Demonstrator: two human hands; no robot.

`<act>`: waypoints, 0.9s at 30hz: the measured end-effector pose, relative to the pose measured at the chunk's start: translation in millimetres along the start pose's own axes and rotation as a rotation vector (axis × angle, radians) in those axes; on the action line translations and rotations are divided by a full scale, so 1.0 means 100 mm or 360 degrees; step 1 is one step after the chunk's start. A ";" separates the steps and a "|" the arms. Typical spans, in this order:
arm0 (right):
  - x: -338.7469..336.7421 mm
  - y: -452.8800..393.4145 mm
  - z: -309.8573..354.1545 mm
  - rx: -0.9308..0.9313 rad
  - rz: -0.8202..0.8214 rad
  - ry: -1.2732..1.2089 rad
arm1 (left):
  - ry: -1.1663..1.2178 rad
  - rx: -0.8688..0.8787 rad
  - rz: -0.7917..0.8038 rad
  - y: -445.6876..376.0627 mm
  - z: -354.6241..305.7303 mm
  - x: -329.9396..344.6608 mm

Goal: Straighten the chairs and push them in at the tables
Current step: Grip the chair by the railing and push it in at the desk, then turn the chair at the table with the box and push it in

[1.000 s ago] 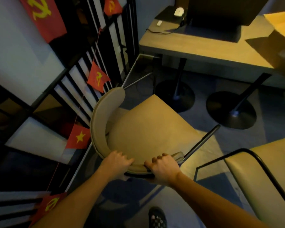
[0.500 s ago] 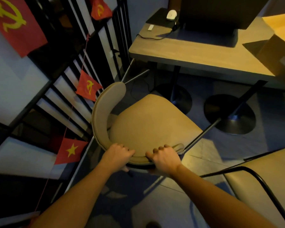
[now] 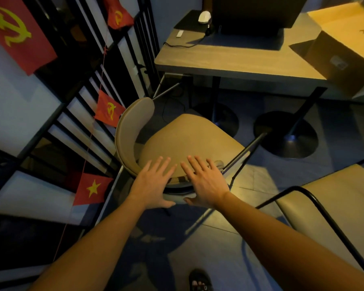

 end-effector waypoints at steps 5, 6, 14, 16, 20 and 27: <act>-0.34 0.69 0.12 0.0084 0.0005 0.0080 | 0.0034 0.0069 -0.0157 0.42 -0.45 -0.45; -0.44 0.86 0.15 0.0110 0.0010 0.0092 | 0.0012 0.0084 -0.0176 0.52 -0.56 -0.58; -1.36 2.52 0.19 0.0376 -0.0140 0.0119 | 0.0076 0.0337 -0.0381 1.16 -1.69 -1.90; -1.52 2.98 0.11 0.0466 -0.0167 0.0160 | 0.0131 0.0425 -0.0462 1.21 -2.07 -2.21; -1.64 3.89 -0.13 0.0653 -0.0130 0.0237 | 0.0223 0.0558 -0.0571 1.30 -2.97 -2.61; -1.42 5.48 -0.66 0.0816 -0.0073 0.0202 | 0.0382 0.0719 -0.0509 1.46 -4.60 -2.64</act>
Point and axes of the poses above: each hand's wrist, its own y-axis away from the middle knuckle, its own x-axis out of the palm, z = x × y, the point moved 4 cm from there along -y, towards the middle knuckle, and after that the axes turned 12 degrees about -x, right-handed, at the moved point
